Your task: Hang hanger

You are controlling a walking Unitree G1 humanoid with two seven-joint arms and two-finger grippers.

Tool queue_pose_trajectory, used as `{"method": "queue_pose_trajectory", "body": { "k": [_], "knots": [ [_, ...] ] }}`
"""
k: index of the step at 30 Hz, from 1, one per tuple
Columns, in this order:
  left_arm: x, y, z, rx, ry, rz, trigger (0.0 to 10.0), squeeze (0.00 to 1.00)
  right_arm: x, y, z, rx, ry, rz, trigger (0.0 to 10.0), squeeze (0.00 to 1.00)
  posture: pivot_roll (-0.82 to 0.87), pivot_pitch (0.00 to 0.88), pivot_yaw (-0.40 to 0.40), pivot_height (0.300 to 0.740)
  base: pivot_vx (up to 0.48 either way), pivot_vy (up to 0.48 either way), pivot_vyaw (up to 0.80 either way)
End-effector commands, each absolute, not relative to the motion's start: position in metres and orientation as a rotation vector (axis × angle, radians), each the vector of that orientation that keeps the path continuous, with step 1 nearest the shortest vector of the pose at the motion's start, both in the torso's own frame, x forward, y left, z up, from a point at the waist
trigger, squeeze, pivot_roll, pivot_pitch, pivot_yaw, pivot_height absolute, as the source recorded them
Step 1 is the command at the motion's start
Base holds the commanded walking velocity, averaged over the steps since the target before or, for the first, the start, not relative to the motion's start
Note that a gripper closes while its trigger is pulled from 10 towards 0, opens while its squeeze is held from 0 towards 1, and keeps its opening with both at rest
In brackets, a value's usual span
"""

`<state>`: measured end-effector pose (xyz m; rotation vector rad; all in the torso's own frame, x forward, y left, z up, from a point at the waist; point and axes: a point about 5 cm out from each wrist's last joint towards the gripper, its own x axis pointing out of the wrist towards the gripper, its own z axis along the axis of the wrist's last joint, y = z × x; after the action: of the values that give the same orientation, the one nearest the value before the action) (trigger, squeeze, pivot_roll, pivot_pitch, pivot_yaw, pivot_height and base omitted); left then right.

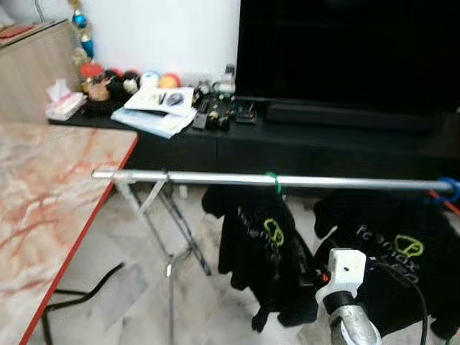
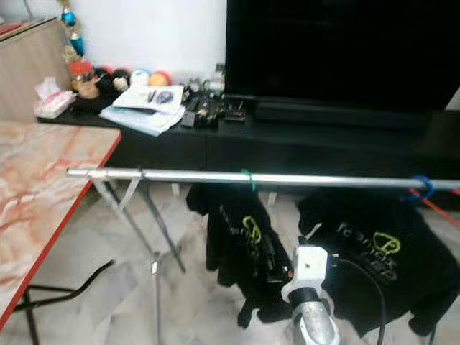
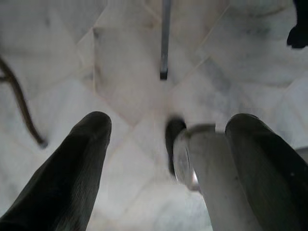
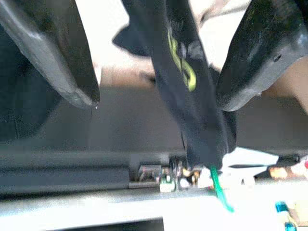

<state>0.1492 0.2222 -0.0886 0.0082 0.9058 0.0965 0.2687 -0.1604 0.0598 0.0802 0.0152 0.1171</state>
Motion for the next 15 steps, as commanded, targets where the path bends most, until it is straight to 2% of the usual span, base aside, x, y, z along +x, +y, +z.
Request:
{"method": "queue_pose_trajectory", "body": {
  "k": [1,7,10,14,15],
  "knots": [
    [0.134,0.226,-0.094,0.005,0.956,0.096,10.0,0.0,0.268,-0.158,0.061,0.083,0.016,0.116,10.0,0.0,-0.05,0.057,-0.034,0.74,0.0,0.0,0.0],
    [0.121,0.234,-0.096,0.007,0.979,0.098,10.0,0.0,0.281,-0.17,0.074,0.118,0.042,0.103,10.0,0.0,-0.06,0.062,-0.033,0.74,0.0,0.0,0.0],
    [0.119,0.24,-0.095,0.006,0.985,0.102,10.0,0.0,0.296,-0.179,0.088,0.041,0.074,0.199,10.0,0.0,-0.06,0.061,-0.033,0.74,0.0,0.0,0.0],
    [0.118,0.243,-0.095,0.004,0.989,0.107,10.0,0.0,0.304,-0.183,0.092,-0.029,0.124,0.258,10.0,0.0,-0.06,0.059,-0.033,0.74,0.0,0.0,0.0],
    [0.117,0.244,-0.094,0.002,0.992,0.109,10.0,0.0,0.308,-0.185,0.093,-0.091,0.187,0.333,10.0,0.0,-0.06,0.059,-0.035,0.74,0.0,0.0,0.0]
  ]
}}
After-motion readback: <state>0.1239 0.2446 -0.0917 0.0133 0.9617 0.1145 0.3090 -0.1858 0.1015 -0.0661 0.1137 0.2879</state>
